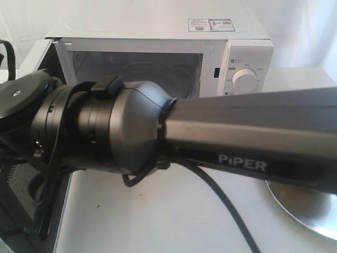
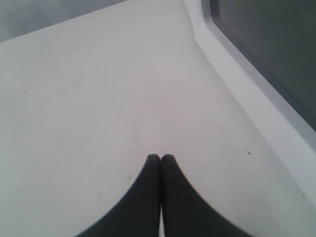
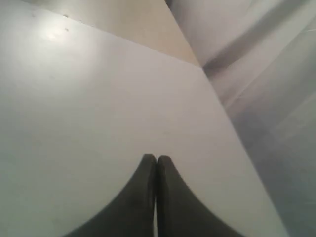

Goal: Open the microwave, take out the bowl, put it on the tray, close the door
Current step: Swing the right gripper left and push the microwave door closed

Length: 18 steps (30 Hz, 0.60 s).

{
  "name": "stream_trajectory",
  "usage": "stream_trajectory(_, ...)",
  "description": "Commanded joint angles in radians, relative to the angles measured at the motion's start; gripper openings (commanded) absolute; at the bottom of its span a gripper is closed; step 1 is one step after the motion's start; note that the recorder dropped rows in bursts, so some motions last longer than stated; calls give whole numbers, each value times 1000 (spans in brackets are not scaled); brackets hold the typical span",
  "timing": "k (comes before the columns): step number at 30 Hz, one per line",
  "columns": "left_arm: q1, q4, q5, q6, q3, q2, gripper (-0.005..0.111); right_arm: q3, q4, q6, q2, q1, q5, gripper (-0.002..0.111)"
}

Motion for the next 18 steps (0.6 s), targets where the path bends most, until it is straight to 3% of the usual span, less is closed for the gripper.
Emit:
stream_trajectory(1, -4, -4, -1, -4, 2, -3, 0, 17, -1, -162, -13, 12, 292, 0)
stream_trajectory(4, -4, -4, -1, -4, 2, -3, 0, 17, 145, -352, -26, 23, 531, 0)
stream_trajectory(6, -4, -4, -1, -4, 2, -3, 0, 17, 258, -589, -32, 29, 715, 0)
stream_trajectory(7, -4, -4, -1, -4, 2, -3, 0, 17, 296, -760, -36, 31, 907, 0)
stream_trajectory(9, -4, -4, -1, -4, 2, -3, 0, 17, 232, -844, -41, 31, 1177, 0)
stream_trajectory(12, -4, -4, -1, -4, 2, -3, 0, 17, 127, -775, -83, 39, 1177, 0)
stream_trajectory(14, -4, -4, -1, -4, 2, -3, 0, 17, 239, -734, -128, 43, 1141, 0)
stream_trajectory(18, -4, -4, -1, -4, 2, -3, 0, 17, 775, -1013, -136, -21, 1048, 0)
